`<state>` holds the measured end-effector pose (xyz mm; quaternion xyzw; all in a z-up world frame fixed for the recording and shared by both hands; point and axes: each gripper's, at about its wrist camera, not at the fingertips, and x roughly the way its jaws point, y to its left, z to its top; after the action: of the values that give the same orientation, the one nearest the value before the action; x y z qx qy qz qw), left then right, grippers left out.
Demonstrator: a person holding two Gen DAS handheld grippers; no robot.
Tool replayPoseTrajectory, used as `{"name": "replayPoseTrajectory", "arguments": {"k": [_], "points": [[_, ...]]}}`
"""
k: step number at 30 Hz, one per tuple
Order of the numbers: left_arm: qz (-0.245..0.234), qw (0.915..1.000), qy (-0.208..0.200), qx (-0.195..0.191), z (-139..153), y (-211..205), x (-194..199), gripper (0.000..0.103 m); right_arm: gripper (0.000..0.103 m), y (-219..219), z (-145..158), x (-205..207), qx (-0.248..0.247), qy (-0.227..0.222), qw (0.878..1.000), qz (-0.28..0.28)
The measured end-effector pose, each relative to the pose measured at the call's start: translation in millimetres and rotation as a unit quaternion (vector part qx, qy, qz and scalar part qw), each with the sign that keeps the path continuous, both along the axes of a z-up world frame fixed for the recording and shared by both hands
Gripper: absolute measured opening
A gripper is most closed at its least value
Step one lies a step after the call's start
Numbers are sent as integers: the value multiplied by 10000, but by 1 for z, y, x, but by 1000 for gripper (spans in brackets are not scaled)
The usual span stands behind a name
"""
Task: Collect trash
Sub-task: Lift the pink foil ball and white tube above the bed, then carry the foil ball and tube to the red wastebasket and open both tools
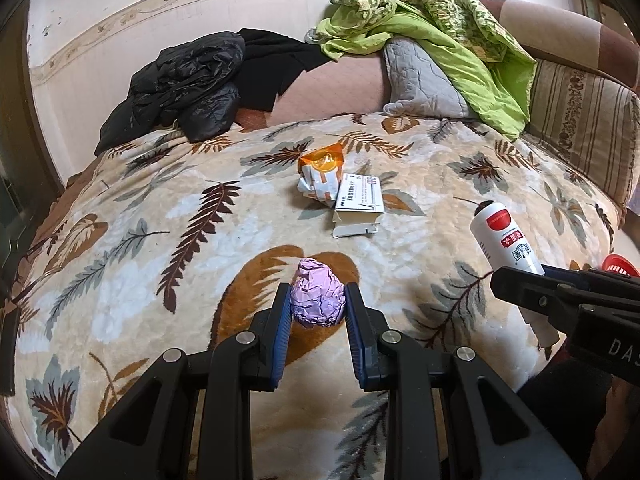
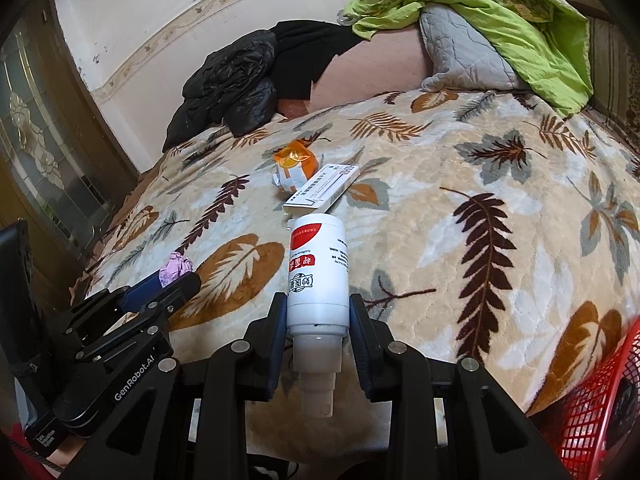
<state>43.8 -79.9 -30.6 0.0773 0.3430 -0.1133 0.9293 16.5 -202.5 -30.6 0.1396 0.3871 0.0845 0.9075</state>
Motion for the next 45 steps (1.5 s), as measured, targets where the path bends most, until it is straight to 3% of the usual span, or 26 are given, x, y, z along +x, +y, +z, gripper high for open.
{"name": "replayPoseTrajectory", "arguments": {"k": [25,36,45], "points": [[-503,9987,-65,77,14,-42,-10,25,32,-44,14,-21,313,-112,9985,-441],[-972,9951,-86,134,22,-88,-17,25,32,-103,27,-51,459,-246,9930,-1058],[-1725,9850,-15,-8,34,-150,-34,25,32,-180,38,-113,262,-265,9803,-1941]]}}
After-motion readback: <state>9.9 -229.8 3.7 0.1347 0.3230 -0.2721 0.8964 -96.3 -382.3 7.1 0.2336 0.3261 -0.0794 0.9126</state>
